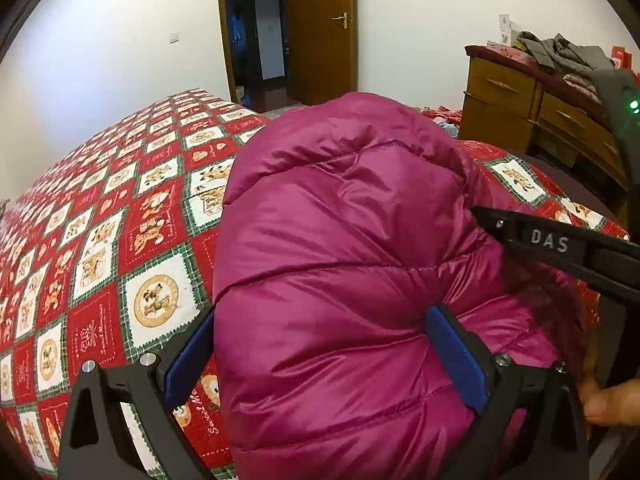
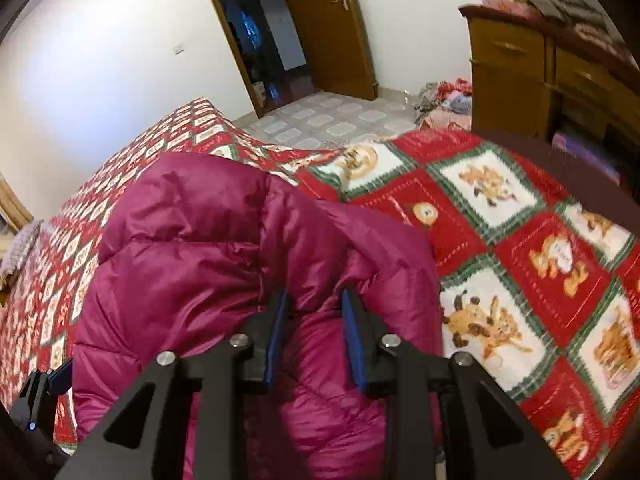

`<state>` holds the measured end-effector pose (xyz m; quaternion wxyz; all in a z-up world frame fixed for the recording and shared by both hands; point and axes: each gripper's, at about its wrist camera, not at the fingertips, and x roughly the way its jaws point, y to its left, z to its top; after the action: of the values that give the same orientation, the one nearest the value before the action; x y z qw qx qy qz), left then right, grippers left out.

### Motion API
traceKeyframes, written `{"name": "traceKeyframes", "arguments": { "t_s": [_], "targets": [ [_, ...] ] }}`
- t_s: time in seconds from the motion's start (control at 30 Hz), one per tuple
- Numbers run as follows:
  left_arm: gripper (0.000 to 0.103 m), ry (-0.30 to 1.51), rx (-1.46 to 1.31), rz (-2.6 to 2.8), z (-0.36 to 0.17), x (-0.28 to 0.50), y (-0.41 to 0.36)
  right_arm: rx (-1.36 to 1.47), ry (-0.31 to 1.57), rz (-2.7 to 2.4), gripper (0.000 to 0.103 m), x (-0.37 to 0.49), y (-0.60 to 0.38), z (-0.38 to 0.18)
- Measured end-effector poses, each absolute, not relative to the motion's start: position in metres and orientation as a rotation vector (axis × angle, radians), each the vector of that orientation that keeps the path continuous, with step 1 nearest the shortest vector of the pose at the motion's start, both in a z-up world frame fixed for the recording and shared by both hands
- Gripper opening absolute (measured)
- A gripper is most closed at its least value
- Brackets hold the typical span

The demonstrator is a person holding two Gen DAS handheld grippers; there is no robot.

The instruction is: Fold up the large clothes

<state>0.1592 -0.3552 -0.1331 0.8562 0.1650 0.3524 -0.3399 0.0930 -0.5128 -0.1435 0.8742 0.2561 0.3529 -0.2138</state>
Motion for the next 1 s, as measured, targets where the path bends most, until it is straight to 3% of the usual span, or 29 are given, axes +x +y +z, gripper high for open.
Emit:
{"name": "traceKeyframes", "arguments": {
  "t_s": [0.63, 0.73, 0.83, 0.9, 1.0],
  "targets": [
    [0.102, 0.763, 0.341, -0.768, -0.131, 0.159, -0.347, 0.426, 0.774, -0.512, 0.033, 0.104, -0.500, -0.150],
    [0.102, 0.748, 0.350, -0.769, -0.120, 0.150, -0.333, 0.394, 0.788, -0.547, 0.040, 0.100, -0.495, -0.144],
    [0.102, 0.677, 0.418, -0.757, -0.109, 0.135, -0.322, 0.391, 0.762, -0.582, 0.056, 0.080, -0.486, -0.127],
    [0.102, 0.647, 0.448, -0.742, -0.104, 0.127, -0.314, 0.399, 0.702, -0.582, 0.074, 0.054, -0.473, -0.110],
    [0.102, 0.632, 0.438, -0.733, -0.095, 0.117, -0.296, 0.368, 0.665, -0.585, 0.074, 0.022, -0.452, -0.092]
  ]
}}
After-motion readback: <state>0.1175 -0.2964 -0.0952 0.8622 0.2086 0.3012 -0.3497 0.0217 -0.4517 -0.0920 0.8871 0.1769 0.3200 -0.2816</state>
